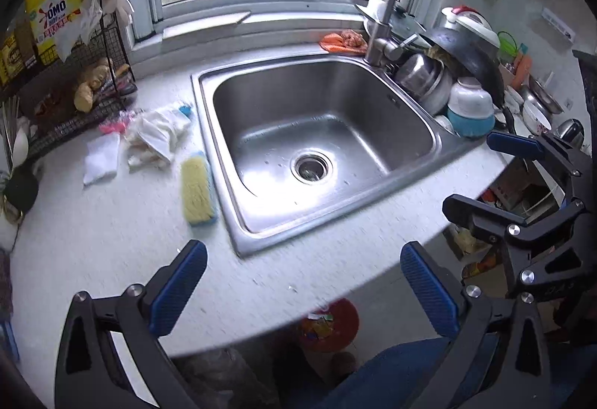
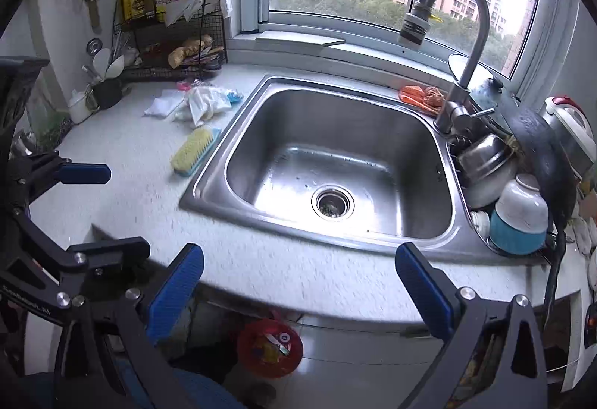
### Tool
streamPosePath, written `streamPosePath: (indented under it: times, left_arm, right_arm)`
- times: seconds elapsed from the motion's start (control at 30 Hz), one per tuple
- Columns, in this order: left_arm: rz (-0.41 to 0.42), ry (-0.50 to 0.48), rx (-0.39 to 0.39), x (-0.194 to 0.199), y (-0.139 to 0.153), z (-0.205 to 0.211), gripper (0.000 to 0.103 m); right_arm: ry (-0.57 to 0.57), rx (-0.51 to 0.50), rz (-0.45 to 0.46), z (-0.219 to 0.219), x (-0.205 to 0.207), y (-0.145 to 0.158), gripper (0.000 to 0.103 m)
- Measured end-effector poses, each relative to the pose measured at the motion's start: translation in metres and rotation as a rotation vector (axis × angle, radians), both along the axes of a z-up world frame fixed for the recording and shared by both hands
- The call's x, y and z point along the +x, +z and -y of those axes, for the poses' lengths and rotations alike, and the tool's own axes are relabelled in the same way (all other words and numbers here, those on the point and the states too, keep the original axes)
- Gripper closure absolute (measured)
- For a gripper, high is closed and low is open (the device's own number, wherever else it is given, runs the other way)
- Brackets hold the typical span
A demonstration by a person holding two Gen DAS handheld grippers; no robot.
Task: Collect trash
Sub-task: 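Raise both tools from the bin back up toward the counter, then grasp the crumpled white gloves with the right gripper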
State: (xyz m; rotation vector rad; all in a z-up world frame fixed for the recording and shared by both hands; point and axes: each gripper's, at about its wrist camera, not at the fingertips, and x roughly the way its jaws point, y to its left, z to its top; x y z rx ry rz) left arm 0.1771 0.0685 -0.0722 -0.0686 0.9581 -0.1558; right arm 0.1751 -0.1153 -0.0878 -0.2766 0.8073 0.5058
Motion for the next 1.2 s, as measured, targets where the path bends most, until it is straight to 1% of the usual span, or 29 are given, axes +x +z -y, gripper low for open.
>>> streamPosePath:
  times: [0.1, 0.23, 0.33, 0.53, 0.73, 0.83, 0.9, 0.97, 1.03, 1.2]
  left_arm:
    - [0.014, 0.012, 0.012, 0.019, 0.006, -0.025, 0.000]
    - [0.022, 0.025, -0.002, 0.043, 0.010, -0.062, 0.000]
    - [0.015, 0.043, -0.010, 0.057, 0.009, -0.090, 0.000]
    - [-0.010, 0.083, -0.002, 0.075, -0.002, -0.146, 0.000]
    - [-0.053, 0.147, -0.009, 0.090, -0.022, -0.204, 0.000]
    - [-0.074, 0.174, -0.031, 0.096, -0.031, -0.227, 0.000]
    - [-0.083, 0.175, -0.059, 0.100, -0.038, -0.242, 0.000]
    - [-0.094, 0.177, -0.075, 0.103, -0.047, -0.254, 0.000]
    - [-0.107, 0.194, -0.067, 0.107, -0.054, -0.262, 0.000]
    - [-0.140, 0.220, -0.099, 0.118, -0.077, -0.280, 0.000]
  right_arm:
    - [0.011, 0.021, -0.007, -0.020, 0.019, 0.006, 0.001]
    - [0.025, 0.017, -0.012, -0.051, 0.042, 0.015, 0.001]
    - [0.030, 0.017, -0.002, -0.075, 0.058, 0.022, 0.001]
    - [0.067, 0.011, -0.039, -0.128, 0.085, 0.021, 0.001]
    - [0.122, -0.021, -0.092, -0.180, 0.106, 0.007, 0.001]
    - [0.147, -0.031, -0.120, -0.202, 0.116, 0.000, 0.001]
    - [0.163, -0.044, -0.140, -0.215, 0.122, -0.006, 0.001]
    - [0.184, -0.054, -0.159, -0.228, 0.129, -0.013, 0.001]
    - [0.208, -0.063, -0.189, -0.240, 0.137, -0.020, 0.001]
    - [0.246, -0.116, -0.250, -0.266, 0.157, -0.048, 0.001]
